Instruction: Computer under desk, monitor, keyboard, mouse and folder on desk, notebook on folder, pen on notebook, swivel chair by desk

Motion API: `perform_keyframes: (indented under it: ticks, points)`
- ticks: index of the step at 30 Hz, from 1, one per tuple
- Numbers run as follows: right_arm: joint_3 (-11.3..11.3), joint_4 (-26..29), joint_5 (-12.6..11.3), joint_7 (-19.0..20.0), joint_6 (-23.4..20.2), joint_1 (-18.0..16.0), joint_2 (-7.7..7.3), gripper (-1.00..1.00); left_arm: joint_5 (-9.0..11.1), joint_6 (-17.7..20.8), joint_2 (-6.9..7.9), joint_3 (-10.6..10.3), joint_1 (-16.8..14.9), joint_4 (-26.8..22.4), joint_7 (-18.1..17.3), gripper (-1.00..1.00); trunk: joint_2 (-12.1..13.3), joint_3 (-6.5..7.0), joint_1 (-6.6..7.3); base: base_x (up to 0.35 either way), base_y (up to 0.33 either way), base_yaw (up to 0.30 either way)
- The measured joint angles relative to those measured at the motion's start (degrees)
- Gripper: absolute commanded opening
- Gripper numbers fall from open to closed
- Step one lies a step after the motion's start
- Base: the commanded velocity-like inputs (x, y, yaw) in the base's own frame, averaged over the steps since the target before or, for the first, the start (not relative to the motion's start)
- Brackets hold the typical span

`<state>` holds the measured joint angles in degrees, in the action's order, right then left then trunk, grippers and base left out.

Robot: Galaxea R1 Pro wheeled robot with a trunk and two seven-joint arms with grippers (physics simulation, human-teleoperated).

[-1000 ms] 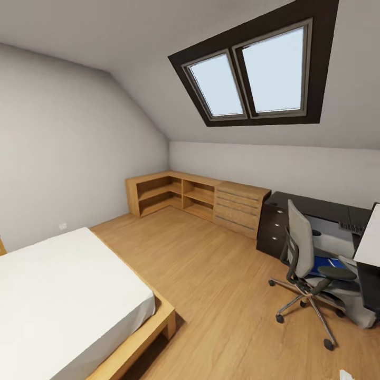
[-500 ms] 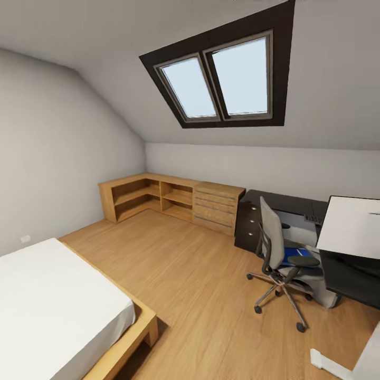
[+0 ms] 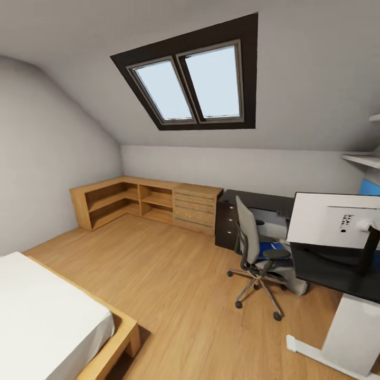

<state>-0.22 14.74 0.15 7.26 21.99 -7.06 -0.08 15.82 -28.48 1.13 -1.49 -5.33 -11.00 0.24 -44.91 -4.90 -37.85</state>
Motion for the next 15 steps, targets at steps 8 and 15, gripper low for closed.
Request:
perform_keyframes:
  ticks: [8, 15]
  points:
    - [0.01, 0.02, -0.06, 0.0, -0.02, 0.0, 0.0, 1.0, 0.0, -0.03, 0.0, 0.0, 0.0, 0.0, 0.0, 1.0, 0.0, 0.16, 0.02, 0.122, 0.0, -0.253]
    - [0.0, 0.05, -0.07, 0.0, -0.02, 0.0, 0.0, 1.0, 0.0, 0.0, 0.0, 0.0, 0.0, 0.0, 0.0, 1.0, 0.0, -0.19, 0.02, 0.23, 0.0, -0.232]
